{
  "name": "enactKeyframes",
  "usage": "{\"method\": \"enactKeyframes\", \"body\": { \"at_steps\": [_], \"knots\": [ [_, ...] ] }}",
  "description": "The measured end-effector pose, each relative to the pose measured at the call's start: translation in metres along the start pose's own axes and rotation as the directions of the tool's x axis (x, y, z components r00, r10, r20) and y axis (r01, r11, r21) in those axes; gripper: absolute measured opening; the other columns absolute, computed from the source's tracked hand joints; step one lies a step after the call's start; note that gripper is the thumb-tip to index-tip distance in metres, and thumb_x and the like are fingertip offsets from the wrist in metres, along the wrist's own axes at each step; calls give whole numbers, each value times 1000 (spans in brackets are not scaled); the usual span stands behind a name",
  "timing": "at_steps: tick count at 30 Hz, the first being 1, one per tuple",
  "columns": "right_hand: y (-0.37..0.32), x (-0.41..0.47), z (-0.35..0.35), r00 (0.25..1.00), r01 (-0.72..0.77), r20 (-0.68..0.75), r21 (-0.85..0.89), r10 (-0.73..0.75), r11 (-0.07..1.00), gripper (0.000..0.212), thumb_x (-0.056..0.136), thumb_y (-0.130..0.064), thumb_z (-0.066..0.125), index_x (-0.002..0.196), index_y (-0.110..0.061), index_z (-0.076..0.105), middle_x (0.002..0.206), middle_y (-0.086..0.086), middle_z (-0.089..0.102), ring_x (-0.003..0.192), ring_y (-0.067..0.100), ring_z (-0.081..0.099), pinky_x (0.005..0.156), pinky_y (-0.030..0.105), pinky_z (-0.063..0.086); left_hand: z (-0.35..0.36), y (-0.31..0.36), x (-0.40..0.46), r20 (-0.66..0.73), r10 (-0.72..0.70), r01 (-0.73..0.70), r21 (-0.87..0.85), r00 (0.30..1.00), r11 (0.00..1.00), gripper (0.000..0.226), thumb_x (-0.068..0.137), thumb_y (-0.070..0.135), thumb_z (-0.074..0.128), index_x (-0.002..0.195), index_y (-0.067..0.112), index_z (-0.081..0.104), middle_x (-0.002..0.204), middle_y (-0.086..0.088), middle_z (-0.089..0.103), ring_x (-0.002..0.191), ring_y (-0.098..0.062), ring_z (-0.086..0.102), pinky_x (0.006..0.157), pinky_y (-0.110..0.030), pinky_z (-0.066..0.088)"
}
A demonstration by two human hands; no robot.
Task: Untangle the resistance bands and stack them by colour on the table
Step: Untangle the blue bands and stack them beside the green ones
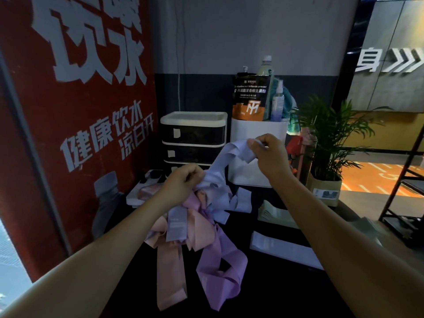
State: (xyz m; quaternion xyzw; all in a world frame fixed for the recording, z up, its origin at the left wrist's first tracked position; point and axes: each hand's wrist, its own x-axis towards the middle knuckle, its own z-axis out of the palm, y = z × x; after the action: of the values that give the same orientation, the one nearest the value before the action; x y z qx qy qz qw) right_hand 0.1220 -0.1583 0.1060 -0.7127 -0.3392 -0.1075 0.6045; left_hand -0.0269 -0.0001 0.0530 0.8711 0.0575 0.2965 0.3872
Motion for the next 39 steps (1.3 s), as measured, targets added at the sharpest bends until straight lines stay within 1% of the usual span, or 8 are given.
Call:
{"method": "enactKeyframes", "body": {
  "at_steps": [11, 15, 18, 22, 24, 30, 33, 39],
  "knots": [
    [18, 0, 0, 994, -103, -62, -235, 91, 967, 43, 93, -27, 52, 64, 4, 50, 56, 15, 44, 55, 22, 41, 45, 20, 27, -26, 15, 11, -297, -363, 106, -627, 883, 772, 21, 100, 13, 37, 98, 9, 58, 98, -14, 58, 93, -23, 54, 90, -34, 42],
    [23, 0, 2, 974, -212, -120, -170, 194, 962, 44, 93, -27, 52, 77, 13, 60, 66, 21, 51, 62, 29, 48, 57, 26, 34, -33, 14, 11, -239, -453, 60, -831, 859, 553, 24, 99, 12, 37, 84, 5, 55, 84, -10, 54, 78, -19, 53, 78, -30, 44],
    [26, -4, 8, 961, -259, -123, -93, 247, 961, 45, 92, -27, 54, 72, 13, 59, 62, 17, 48, 59, 27, 46, 61, 30, 37, -33, 11, 7, -186, -454, 91, -848, 871, 522, 27, 100, 13, 34, 82, 4, 51, 84, -11, 51, 77, -21, 52, 76, -31, 45],
    [24, -7, 20, 966, -259, -6, 23, 259, 966, 42, 93, -23, 53, 53, -10, 50, 51, 4, 47, 60, 27, 54, 70, 45, 51, -30, 16, 2, -38, -427, 168, -885, 904, 434, 37, 102, 22, 28, 80, 9, 56, 65, -3, 62, 64, -11, 61, 64, -20, 52],
    [14, -11, 27, 957, -288, 87, 201, 275, 936, 26, 92, -19, 55, 66, -16, 54, 64, 0, 53, 70, 27, 61, 83, 50, 52, -31, 18, 3, 12, -408, 186, -902, 913, 390, 43, 101, 25, 30, 83, 9, 66, 73, -5, 65, 71, -13, 64, 74, -22, 52],
    [-17, -33, 43, 950, -62, 312, 152, 11, 986, 17, 87, -15, 63, 102, -10, 57, 87, -4, 60, 79, 9, 60, 64, 8, 47, -20, 24, 11, 27, -385, 172, -922, 922, 348, 16, 91, 13, 46, 103, 6, 54, 96, -12, 58, 88, -20, 59, 76, -27, 56],
    [-16, -41, 53, 904, 76, 418, 44, -88, 996, 29, 84, -12, 67, 111, -8, 57, 100, -3, 59, 91, 10, 57, 75, 10, 45, -14, 26, 10, 60, -330, 181, -919, 942, 350, 33, 79, 16, 54, 108, 2, 55, 104, -17, 59, 95, -26, 58, 87, -35, 52],
    [-12, -38, 47, 930, 172, 333, -19, -155, 985, 7, 83, 3, 62, 84, -4, 62, 72, 0, 58, 58, -7, 53, 56, 4, 40, -14, 23, 2, -17, -314, 155, -844, 949, 513, 14, 79, 6, 56, 91, 5, 61, 75, -6, 70, 71, -16, 67, 67, -25, 57]
  ]
}}
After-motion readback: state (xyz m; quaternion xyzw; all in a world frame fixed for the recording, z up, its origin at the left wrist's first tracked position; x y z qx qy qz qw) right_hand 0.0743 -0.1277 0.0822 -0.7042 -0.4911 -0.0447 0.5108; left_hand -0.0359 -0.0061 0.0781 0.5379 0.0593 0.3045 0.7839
